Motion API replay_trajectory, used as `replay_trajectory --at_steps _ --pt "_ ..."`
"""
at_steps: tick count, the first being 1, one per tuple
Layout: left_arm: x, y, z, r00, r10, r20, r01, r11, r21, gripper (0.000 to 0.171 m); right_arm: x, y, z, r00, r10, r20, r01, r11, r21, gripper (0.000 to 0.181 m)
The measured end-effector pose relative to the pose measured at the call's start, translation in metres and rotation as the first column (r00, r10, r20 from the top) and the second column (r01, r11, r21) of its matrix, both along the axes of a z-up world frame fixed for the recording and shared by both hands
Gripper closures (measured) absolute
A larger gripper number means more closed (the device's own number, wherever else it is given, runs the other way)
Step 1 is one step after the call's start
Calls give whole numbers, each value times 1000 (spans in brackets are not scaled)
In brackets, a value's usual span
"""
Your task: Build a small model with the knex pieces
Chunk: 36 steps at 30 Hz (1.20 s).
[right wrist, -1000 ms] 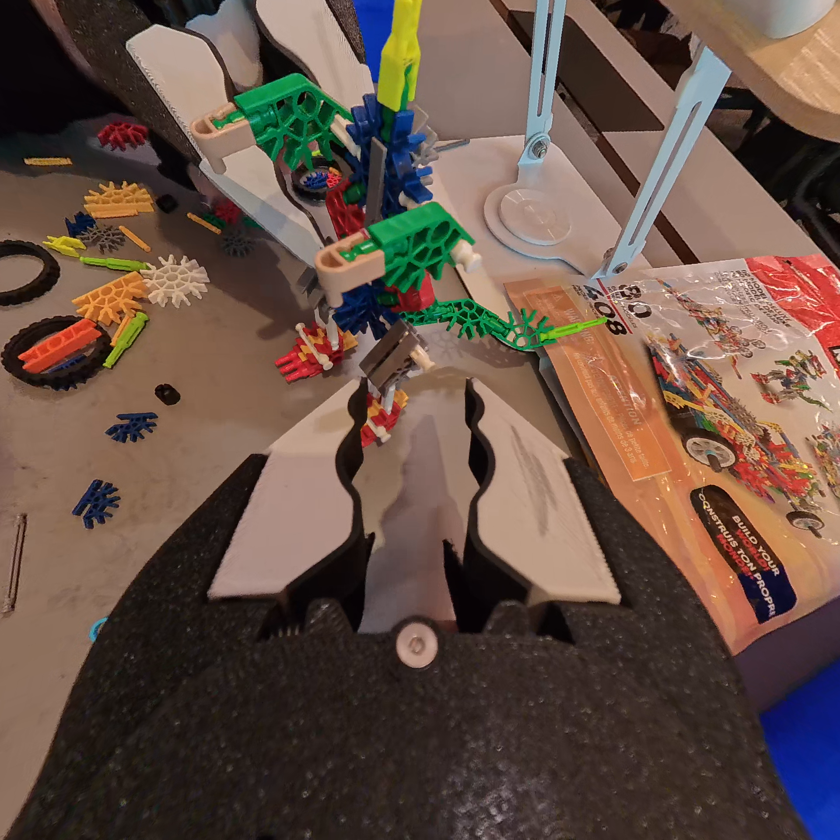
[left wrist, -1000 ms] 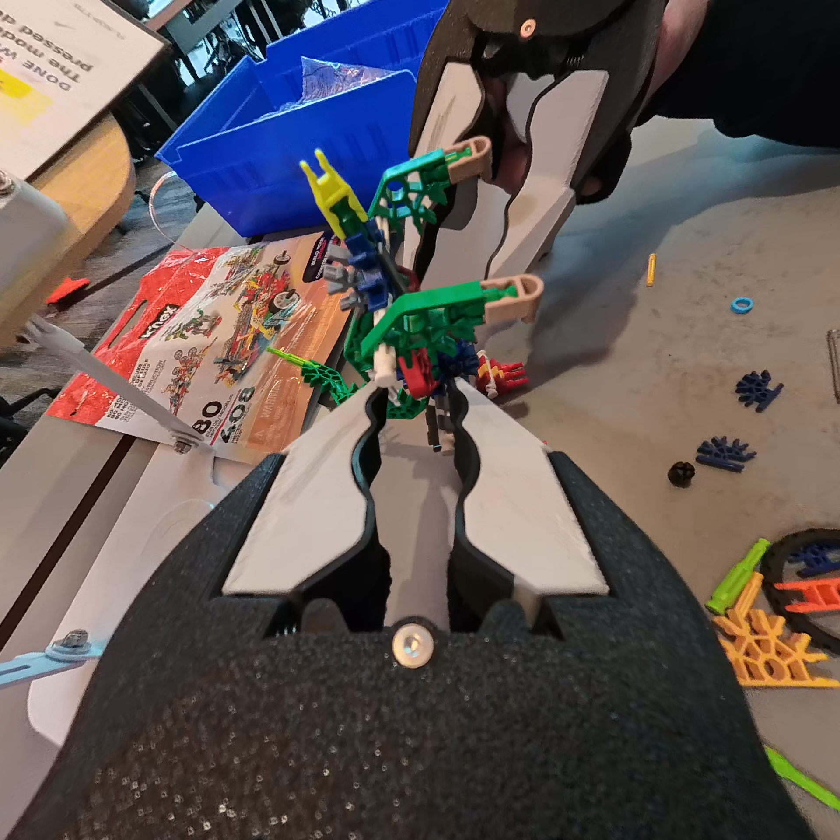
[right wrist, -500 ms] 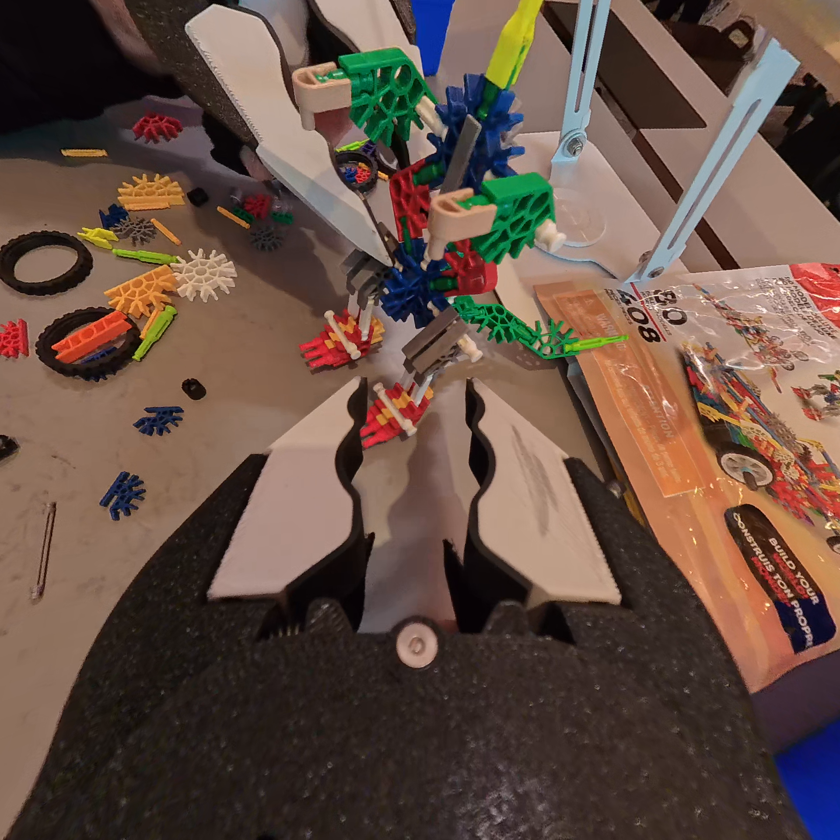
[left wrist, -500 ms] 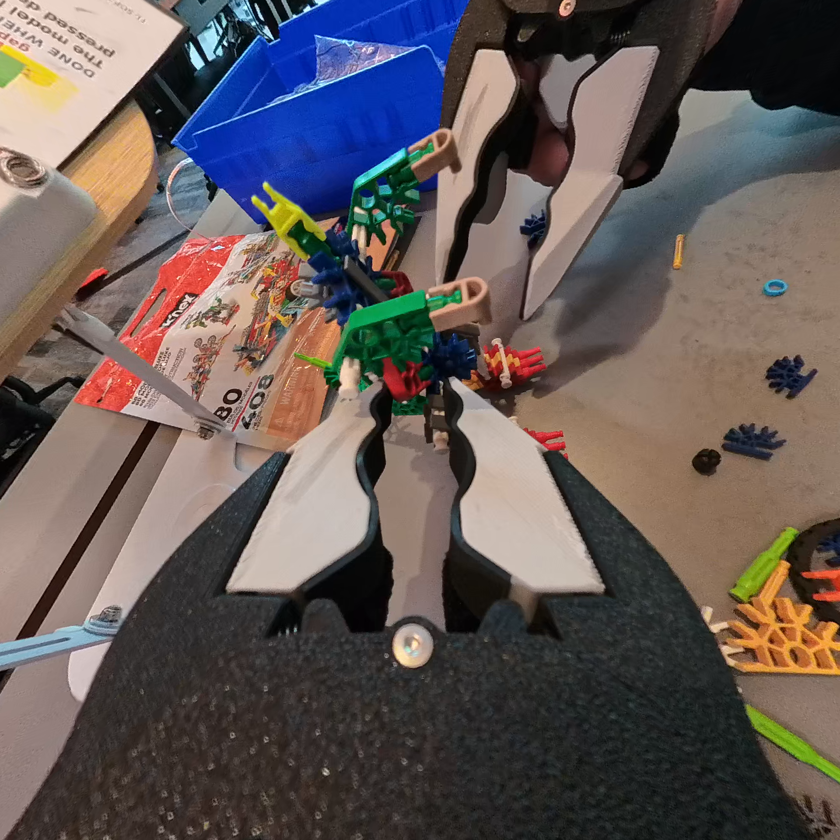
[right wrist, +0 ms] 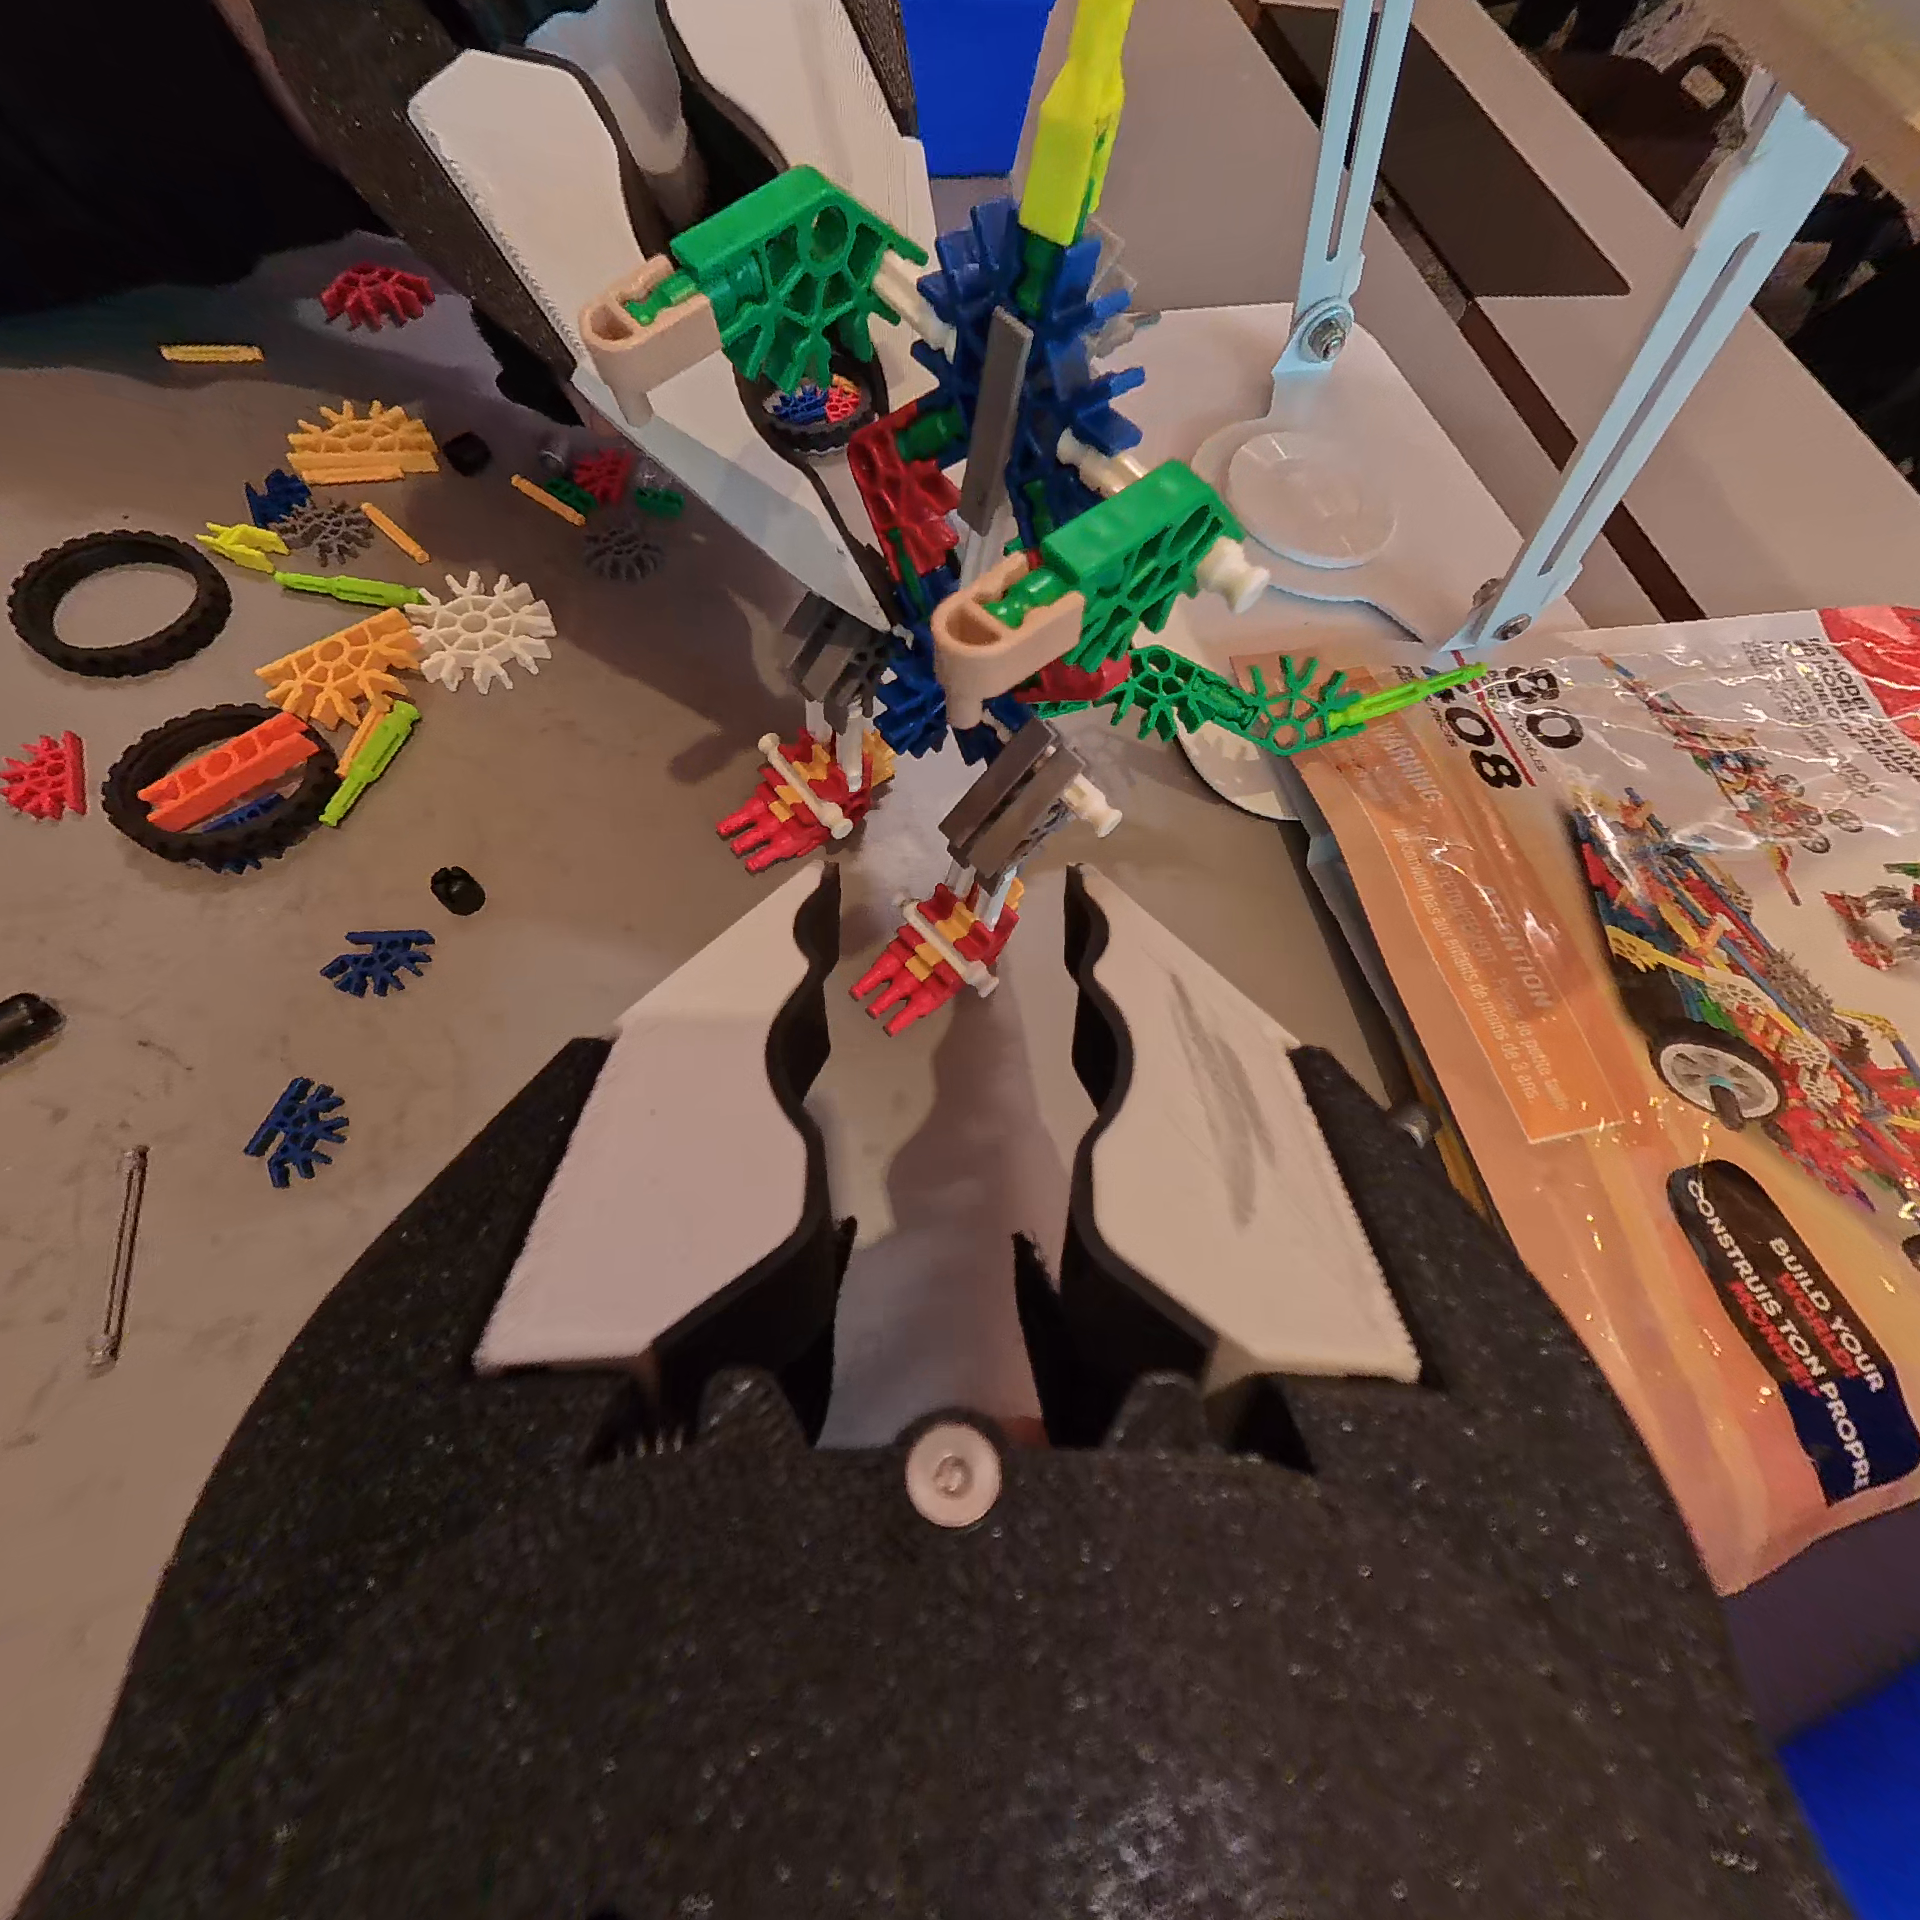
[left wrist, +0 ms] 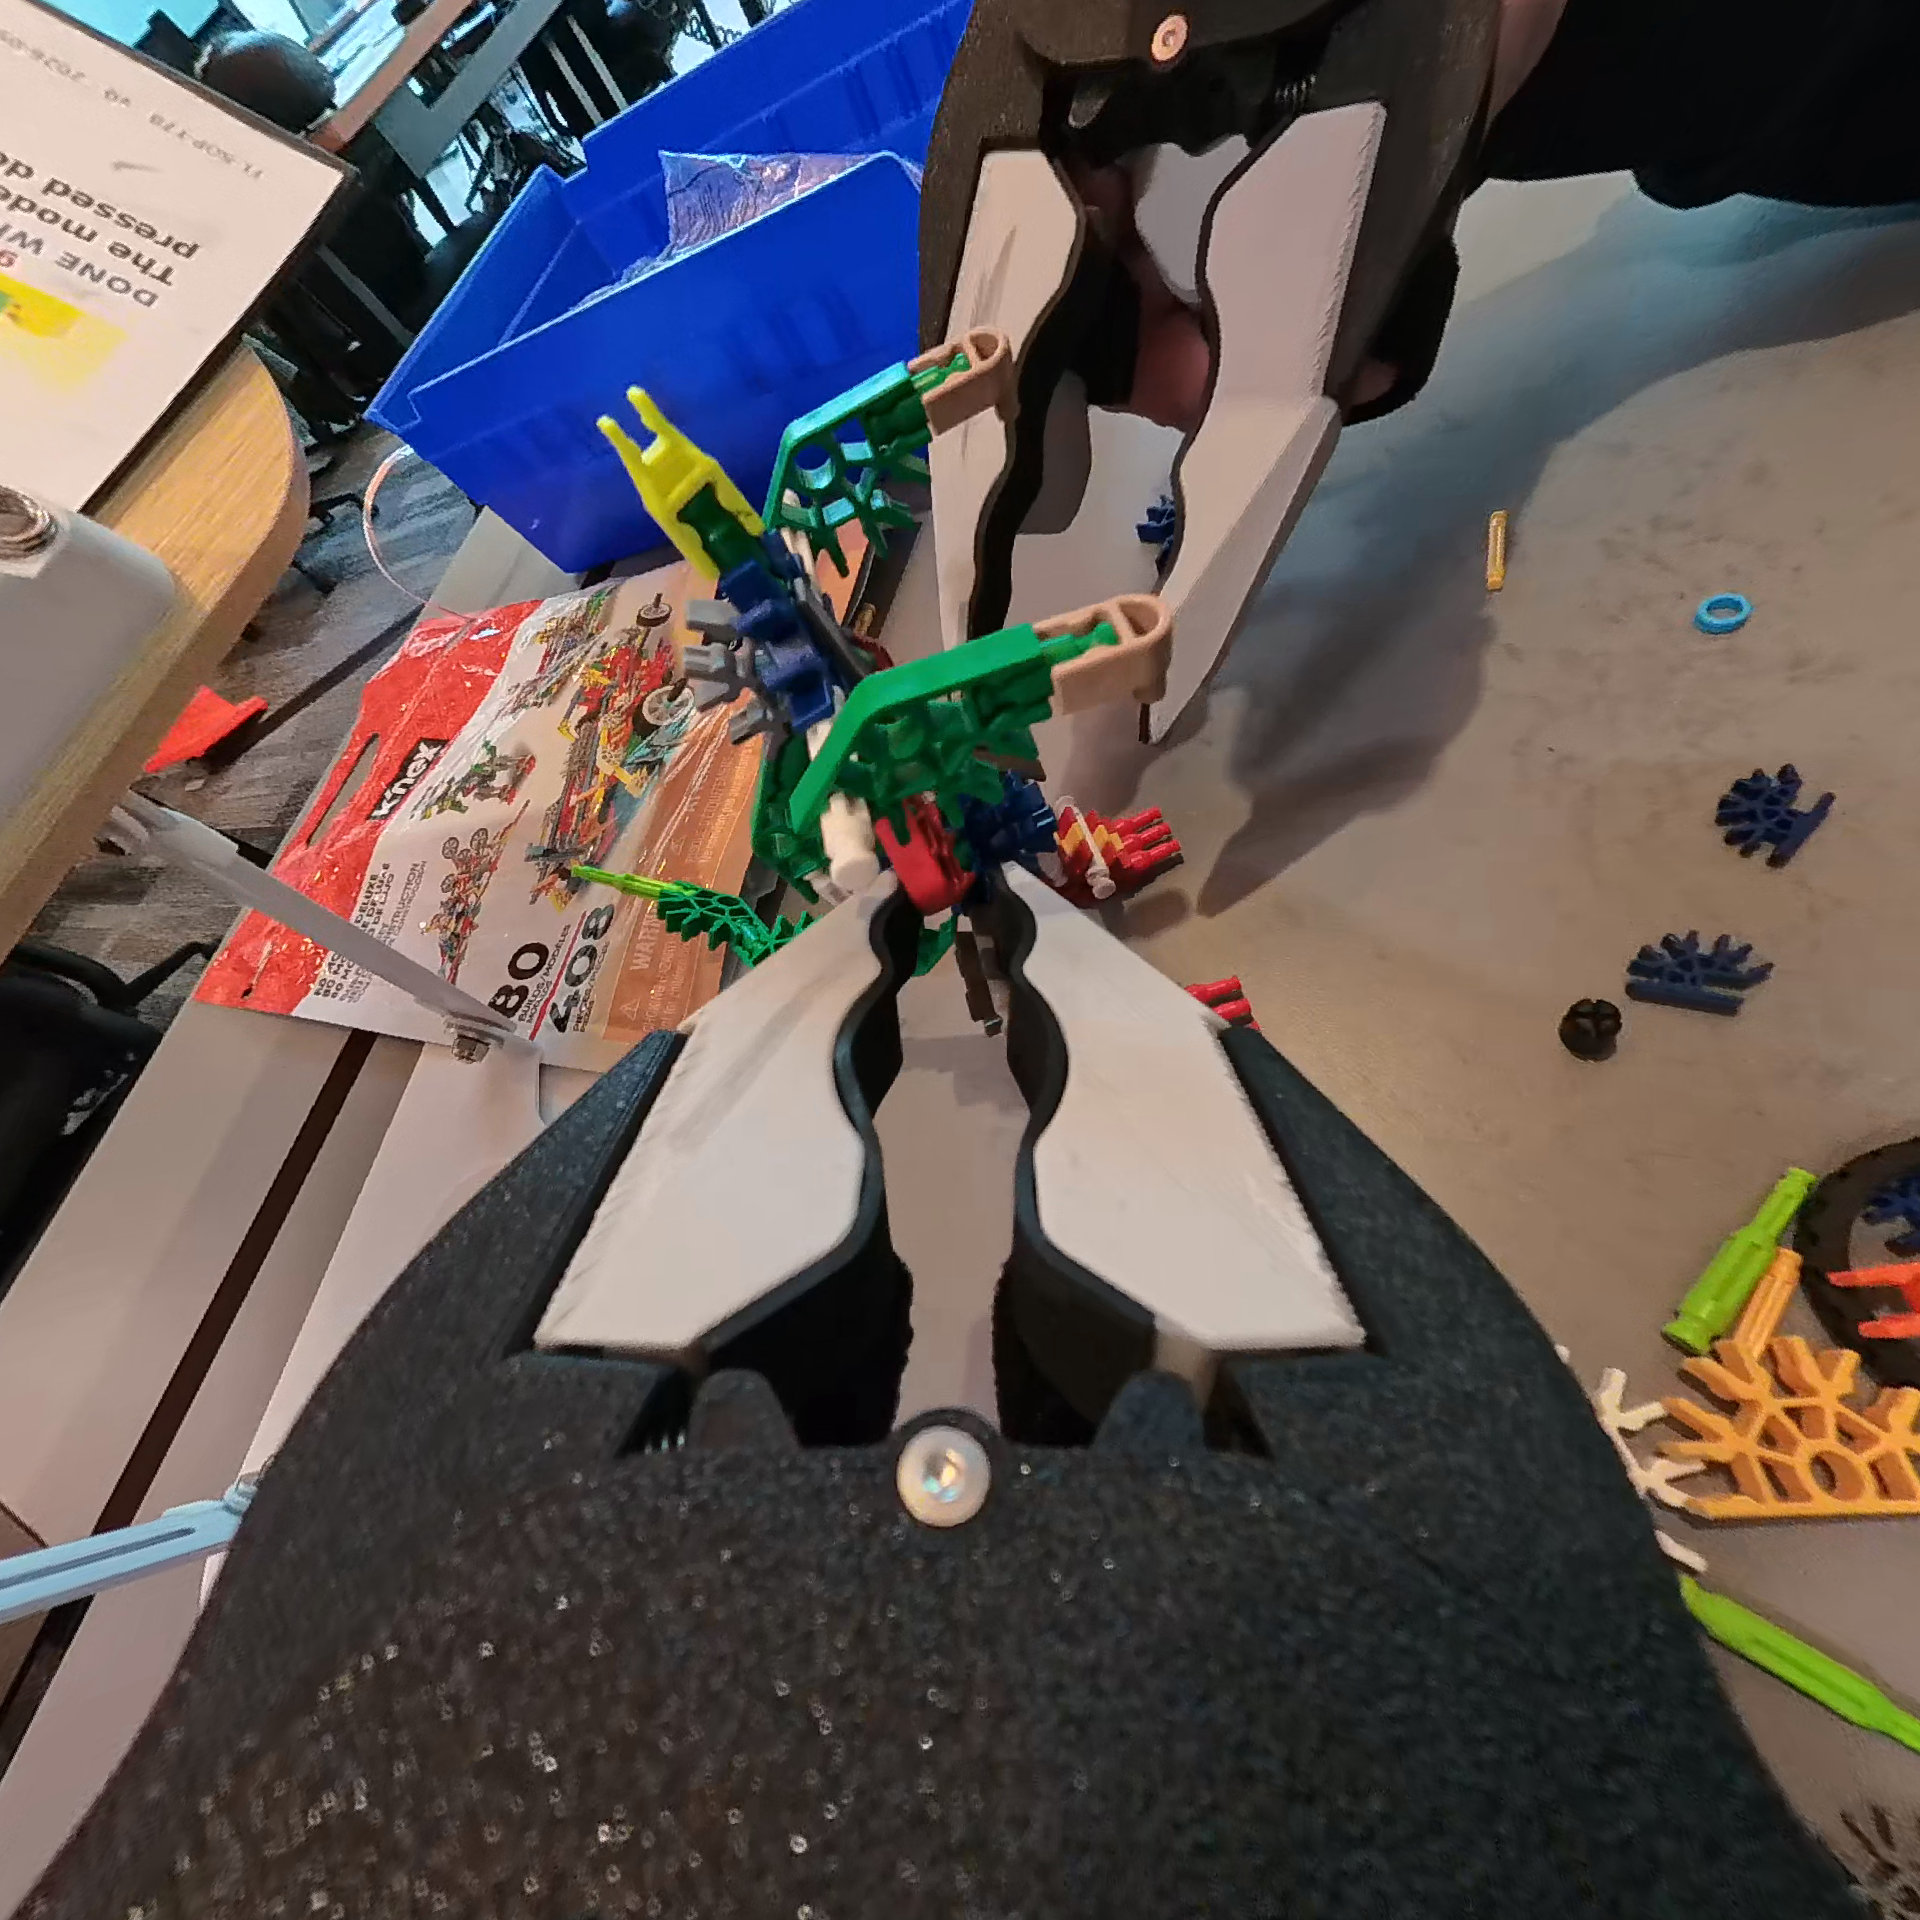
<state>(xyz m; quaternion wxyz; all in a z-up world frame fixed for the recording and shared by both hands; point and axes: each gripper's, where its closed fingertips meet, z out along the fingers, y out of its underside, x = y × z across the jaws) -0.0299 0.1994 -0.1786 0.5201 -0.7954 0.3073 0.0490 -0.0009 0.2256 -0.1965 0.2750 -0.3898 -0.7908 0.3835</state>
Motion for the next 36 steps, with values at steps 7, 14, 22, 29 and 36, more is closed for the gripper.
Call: replay_trajectory --at_steps 7,14,22,29,36 --pt "-5 0 0 1000 23 1 -23 1000 0 157 0 -1 -2 1000 4 6 -4 1000 12 138" --pt "-5 1 2 1000 25 10 -25 1000 5 152 -1 -2 0 1000 2 -3 -2 1000 9 138" --pt "-12 -4 3 999 41 -1 -41 999 -20 149 1 2 2 1000 -5 -3 5 1000 11 138" --pt "-24 -16 -4 993 115 -7 -115 981 -157 137 2 5 1 1000 -7 4 7 1000 12 138" --pt "-16 -42 -12 997 69 -37 -77 952 -295 132 2 8 2 1000 -15 4 15 1000 2 139"
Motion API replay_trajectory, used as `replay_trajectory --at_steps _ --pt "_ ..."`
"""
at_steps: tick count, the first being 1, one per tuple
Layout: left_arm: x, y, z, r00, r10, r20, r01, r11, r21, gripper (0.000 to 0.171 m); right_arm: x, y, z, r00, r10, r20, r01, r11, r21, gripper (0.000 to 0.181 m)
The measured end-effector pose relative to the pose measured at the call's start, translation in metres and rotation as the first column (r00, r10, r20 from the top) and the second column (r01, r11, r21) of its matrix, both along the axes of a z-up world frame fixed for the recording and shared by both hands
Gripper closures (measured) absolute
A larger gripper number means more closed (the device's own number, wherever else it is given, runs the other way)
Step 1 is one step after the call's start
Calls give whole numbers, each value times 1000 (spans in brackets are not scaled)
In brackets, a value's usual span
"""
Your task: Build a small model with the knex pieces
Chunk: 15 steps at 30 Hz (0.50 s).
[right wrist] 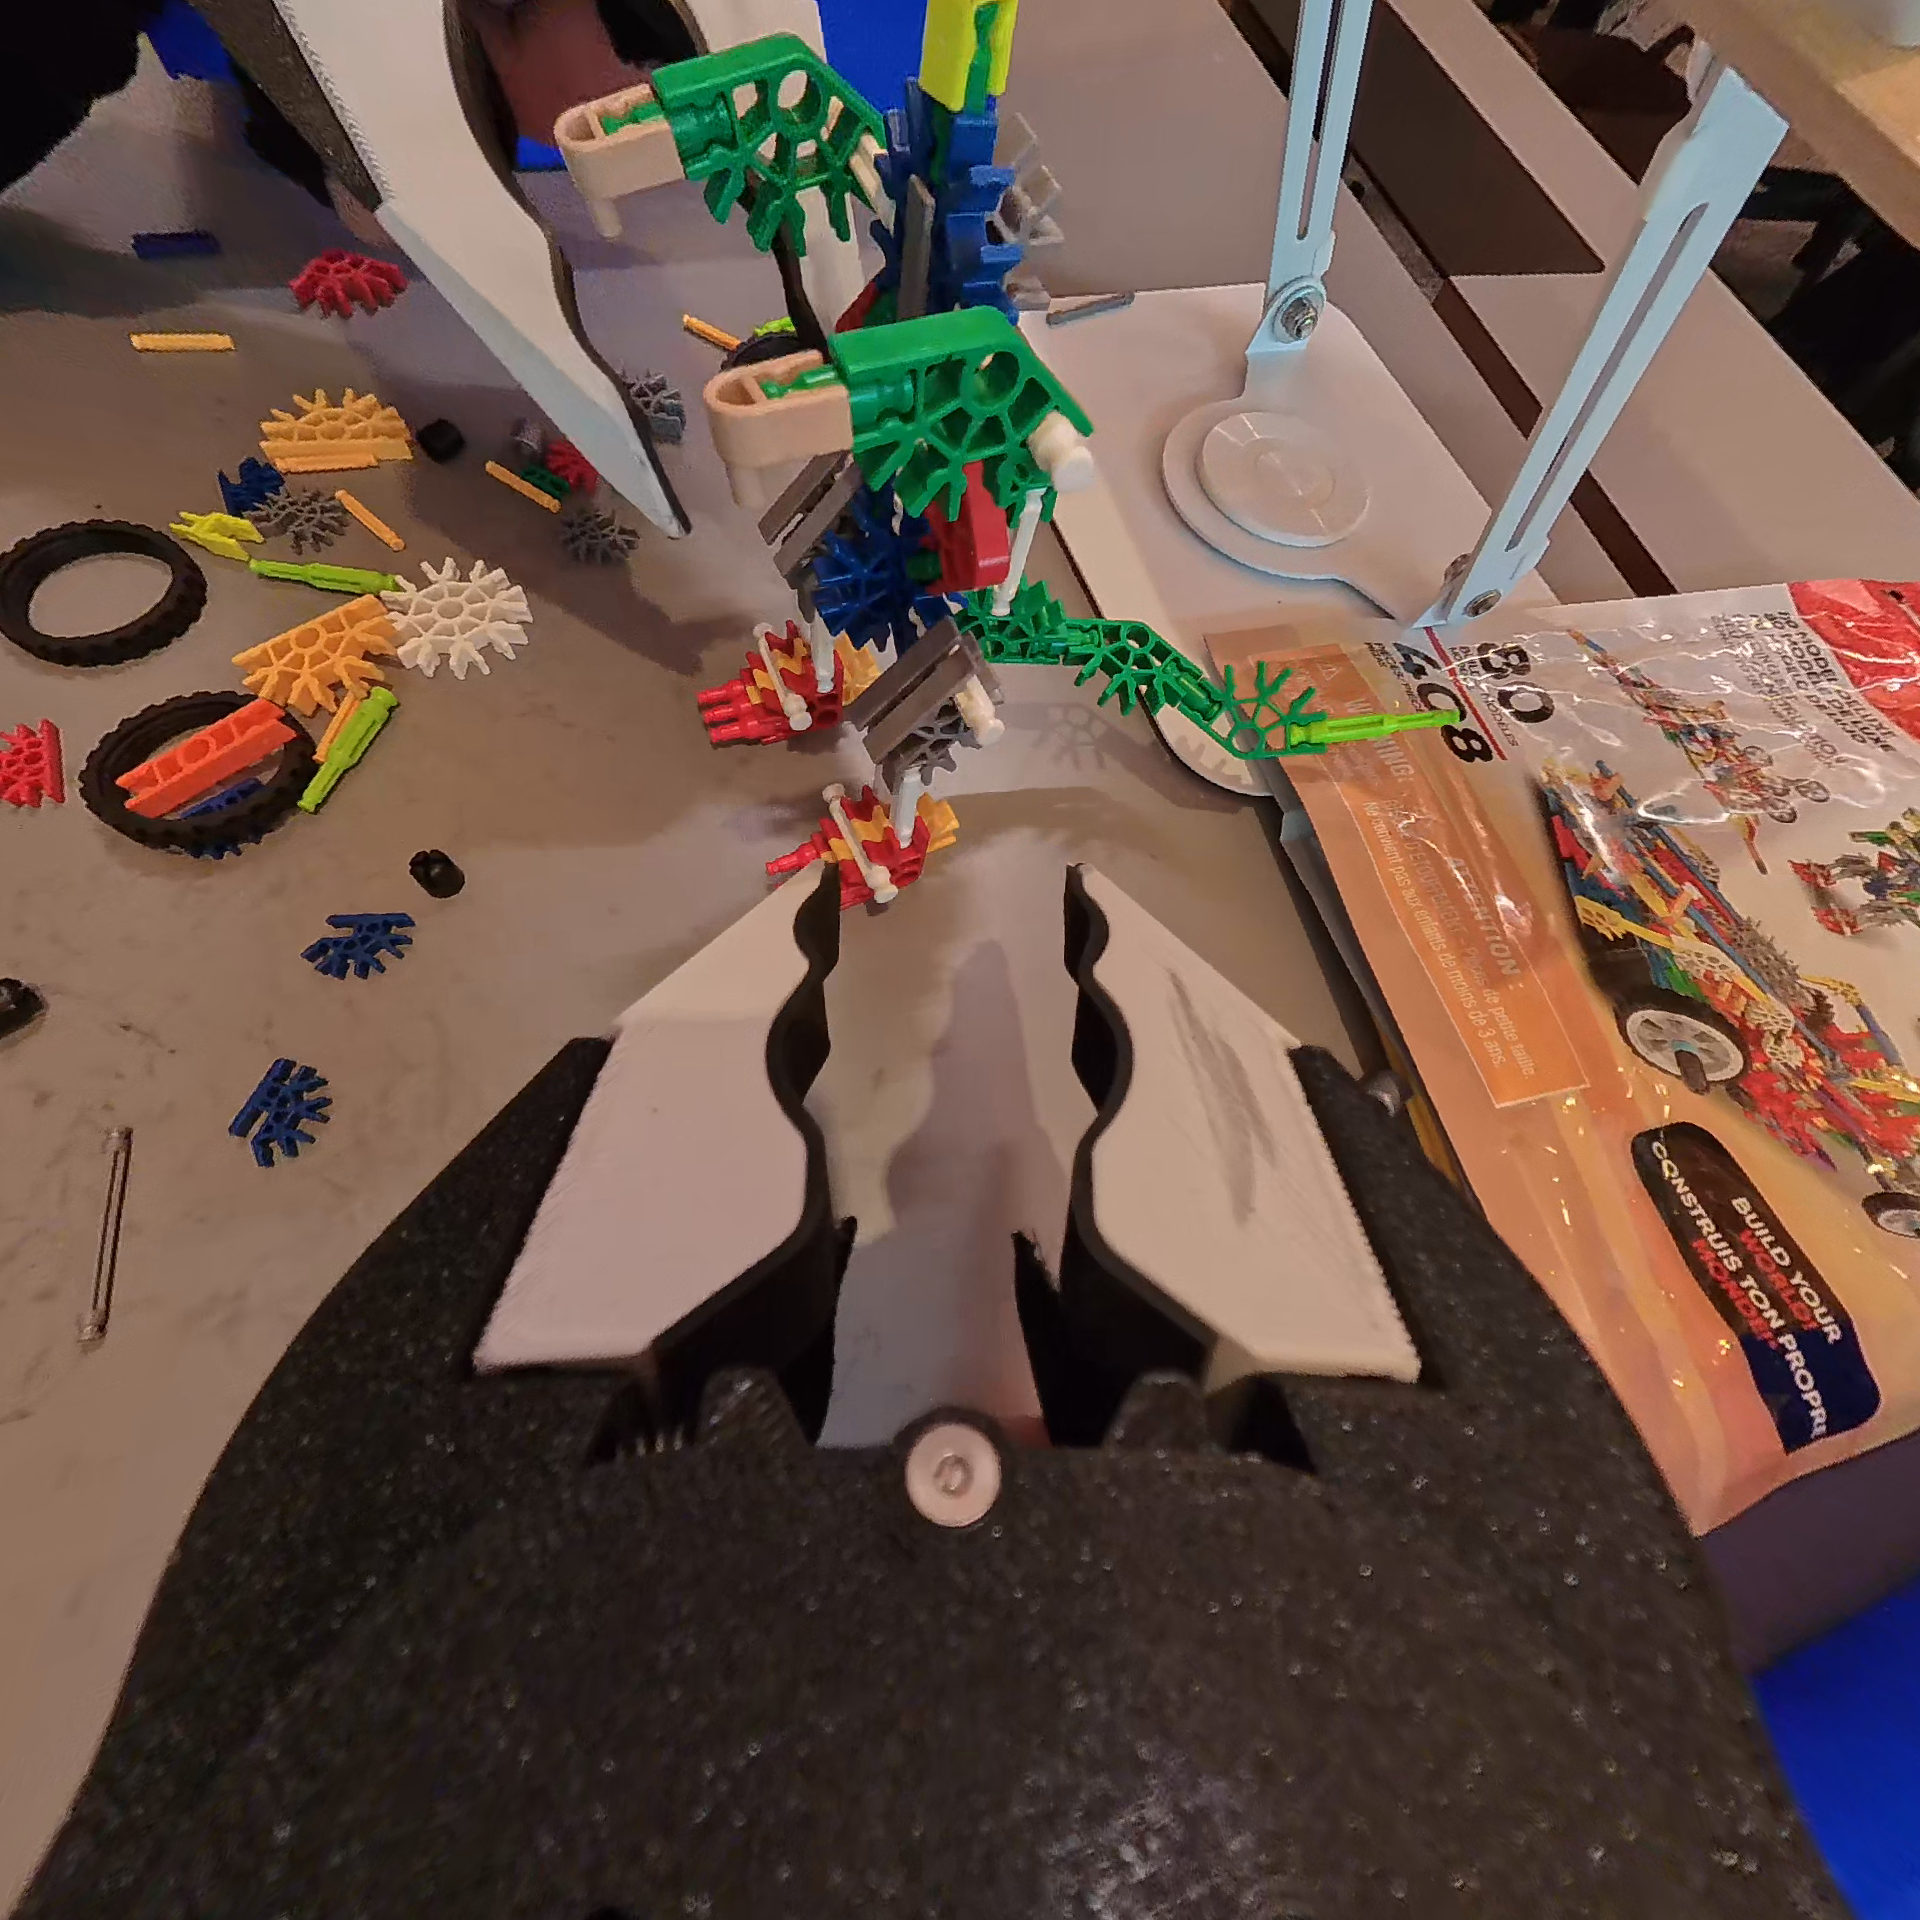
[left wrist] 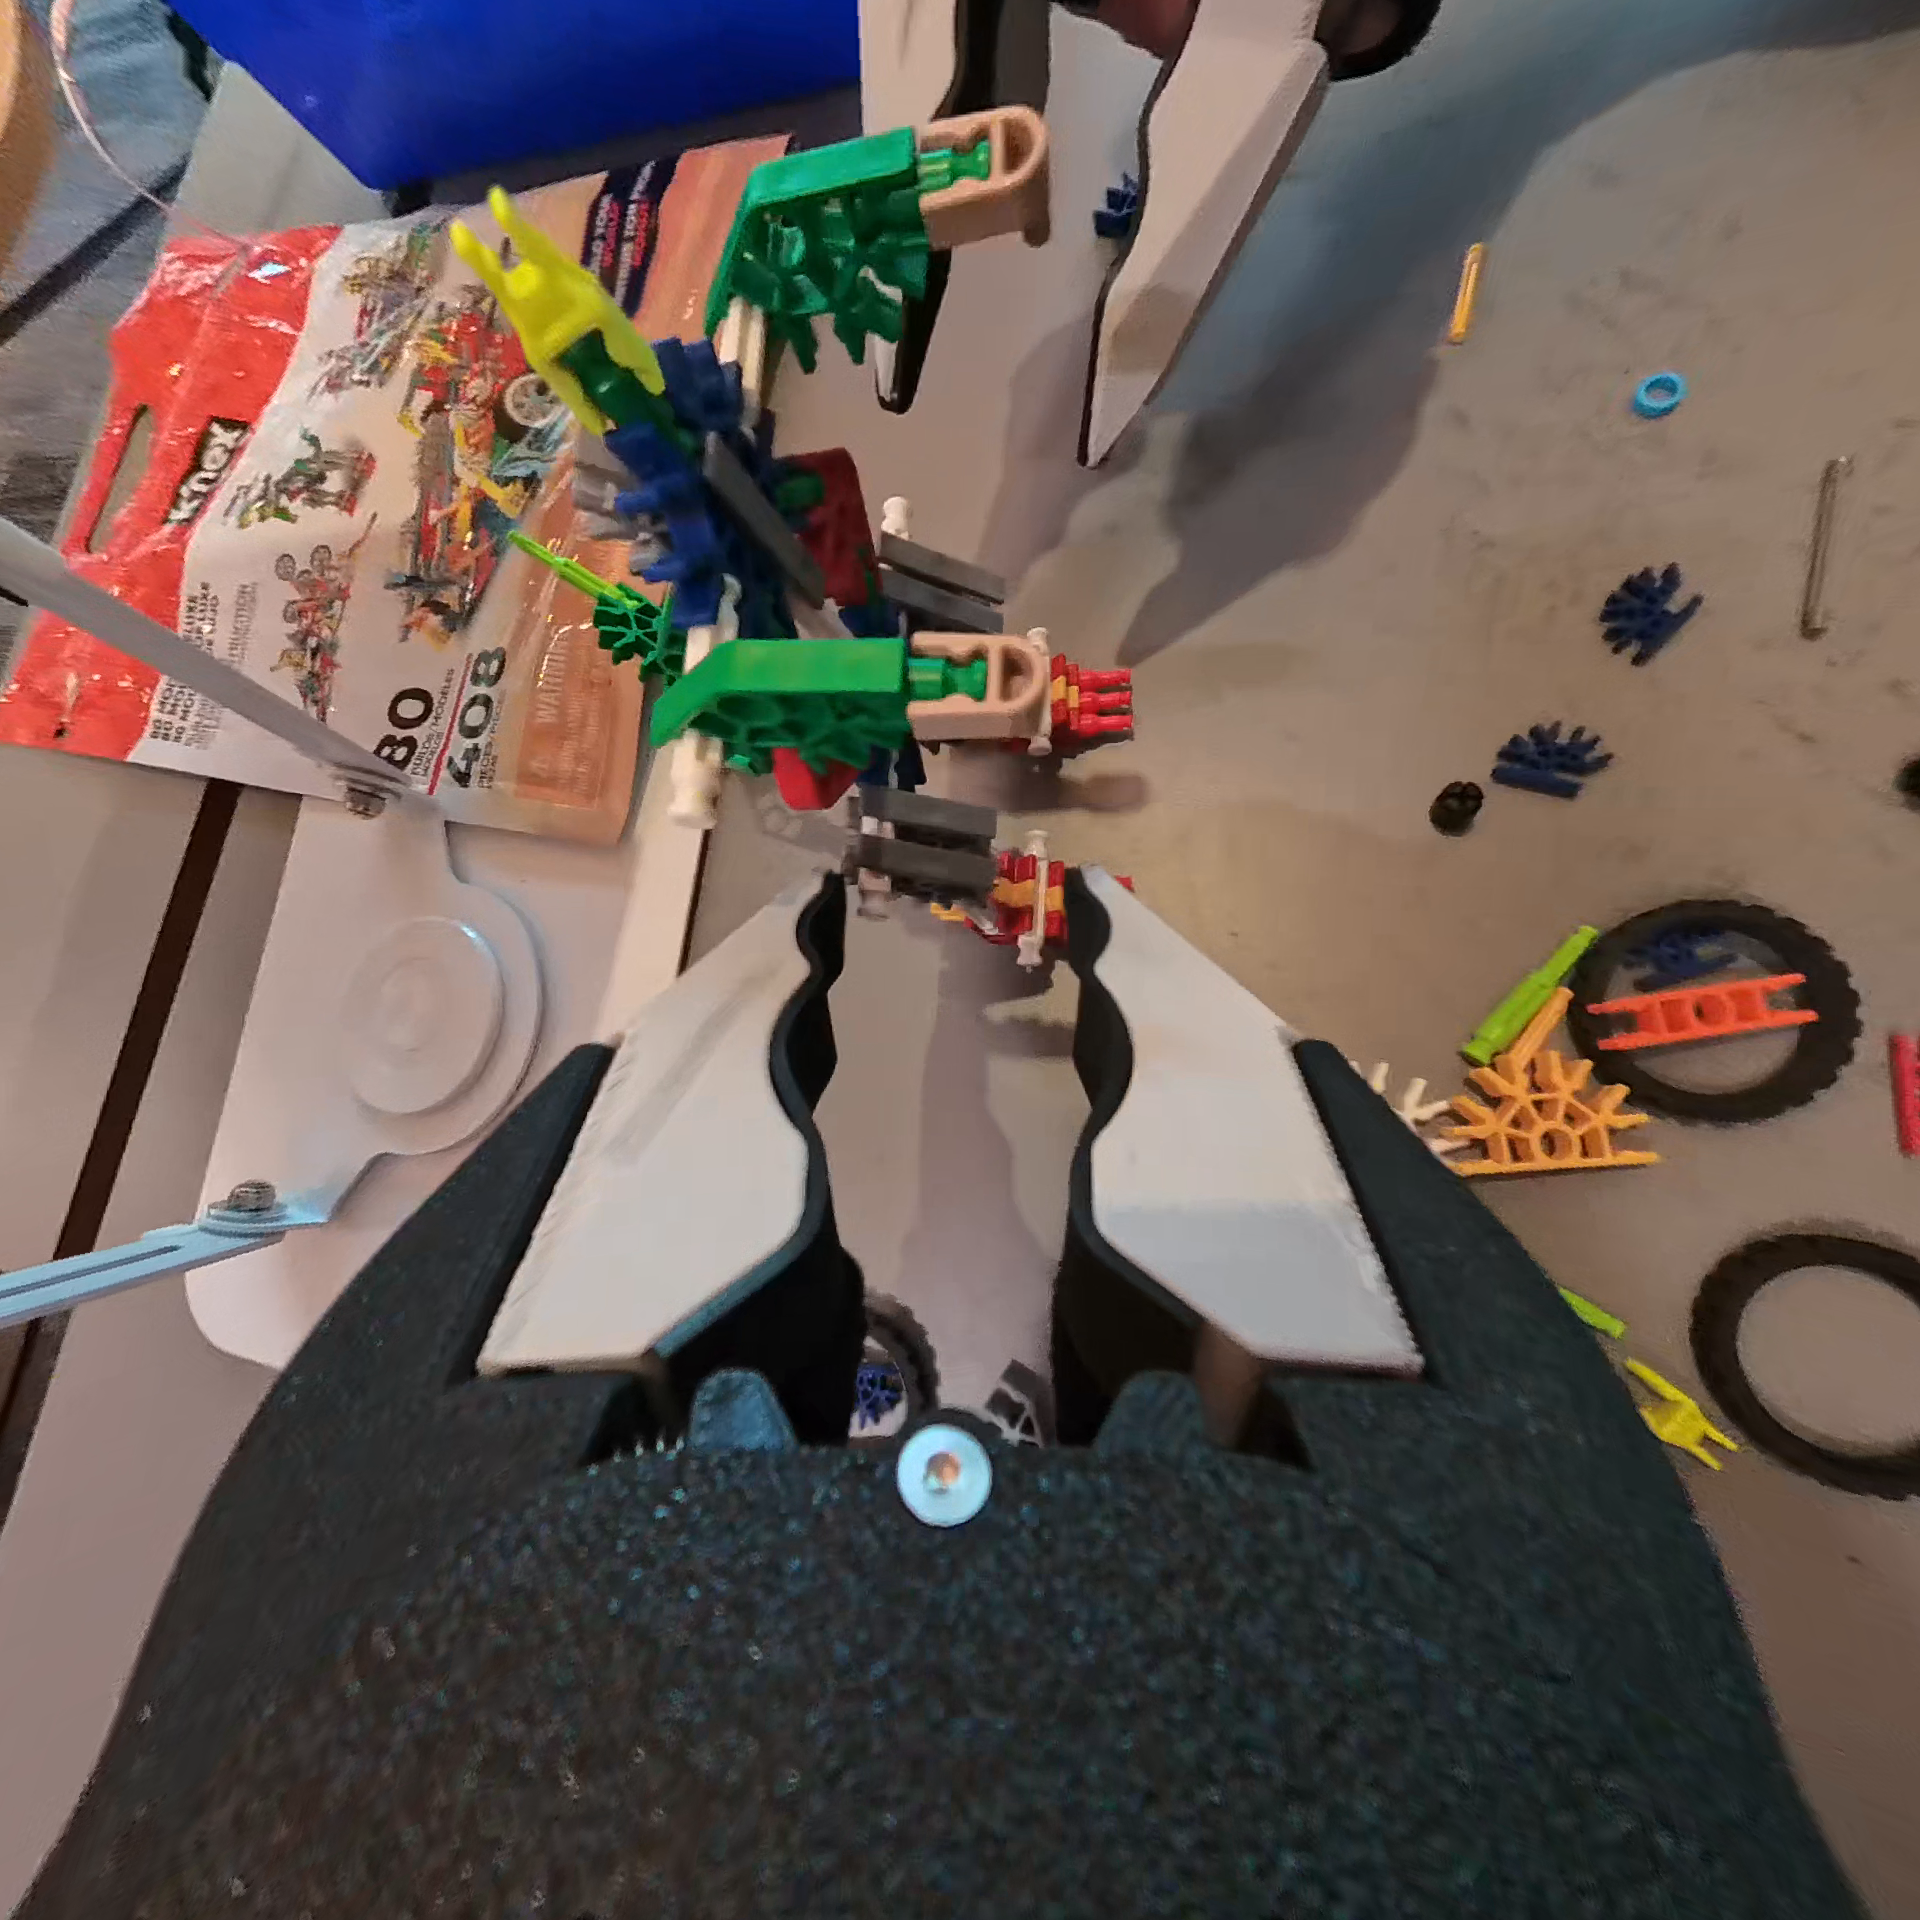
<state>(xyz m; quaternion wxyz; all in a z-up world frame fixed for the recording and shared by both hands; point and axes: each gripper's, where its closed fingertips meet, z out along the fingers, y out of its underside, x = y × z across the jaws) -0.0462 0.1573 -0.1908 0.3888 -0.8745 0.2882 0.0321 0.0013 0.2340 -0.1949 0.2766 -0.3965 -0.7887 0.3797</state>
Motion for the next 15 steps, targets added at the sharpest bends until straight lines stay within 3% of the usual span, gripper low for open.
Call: replay_trajectory --at_steps 3,8,15 --pt "-1 -10 -8 1000 2 0 -2 997 -71 128 0 0 -1 1000 2 5 -2 1000 7 139" --pt "21 -30 -13 996 -93 8 93 982 -167 133 1 0 -2 1000 2 7 -2 1000 6 139" --pt "72 -41 -10 957 -276 91 288 942 -175 139 1 1 -4 1000 2 12 -2 1000 9 139"
